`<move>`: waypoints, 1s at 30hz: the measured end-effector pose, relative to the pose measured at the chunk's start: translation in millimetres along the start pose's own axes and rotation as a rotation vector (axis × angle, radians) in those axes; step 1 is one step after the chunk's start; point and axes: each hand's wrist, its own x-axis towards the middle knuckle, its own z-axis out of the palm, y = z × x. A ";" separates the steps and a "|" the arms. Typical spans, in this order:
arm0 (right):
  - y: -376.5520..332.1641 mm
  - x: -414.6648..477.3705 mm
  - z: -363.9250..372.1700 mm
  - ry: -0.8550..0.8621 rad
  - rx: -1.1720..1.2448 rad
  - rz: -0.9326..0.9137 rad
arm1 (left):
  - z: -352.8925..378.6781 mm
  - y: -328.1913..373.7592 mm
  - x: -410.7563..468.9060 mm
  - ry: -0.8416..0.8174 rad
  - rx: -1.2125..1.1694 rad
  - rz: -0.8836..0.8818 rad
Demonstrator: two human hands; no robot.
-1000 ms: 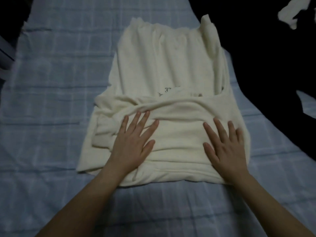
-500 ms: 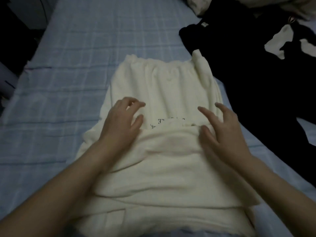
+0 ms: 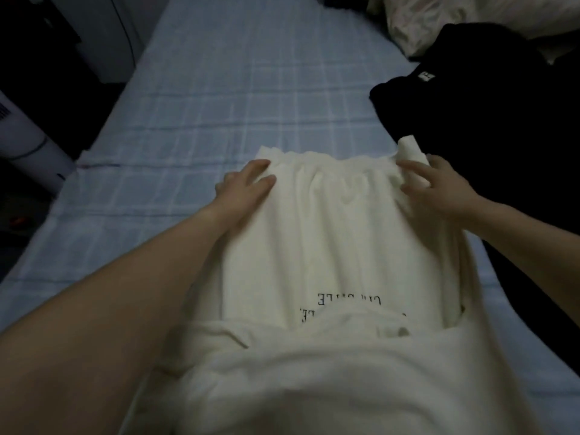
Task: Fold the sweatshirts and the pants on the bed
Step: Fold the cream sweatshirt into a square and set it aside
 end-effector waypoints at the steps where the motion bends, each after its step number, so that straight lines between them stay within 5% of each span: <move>1: 1.9 6.0 1.3 0.011 0.068 -0.021 | -0.8 -0.6 2.5 0.006 -0.057 0.028; 8: -1.0 -22.2 -12.1 0.155 0.548 -0.083 | -23.6 9.5 -26.9 0.018 -0.378 0.287; 16: -24.7 -145.1 -69.7 0.135 0.855 -0.150 | -69.5 20.4 -142.6 -0.083 -0.662 0.242; 21: -16.2 -233.1 -68.0 -0.011 0.931 -0.047 | -89.4 -20.5 -216.9 -0.257 -0.780 0.080; 25: 6.4 -291.2 -42.9 -0.223 0.877 0.057 | -80.4 -71.4 -261.6 -0.354 -0.558 0.007; 30: 17.6 -320.6 -15.6 -0.159 0.695 0.049 | -63.2 -88.4 -288.2 -0.355 -0.467 0.006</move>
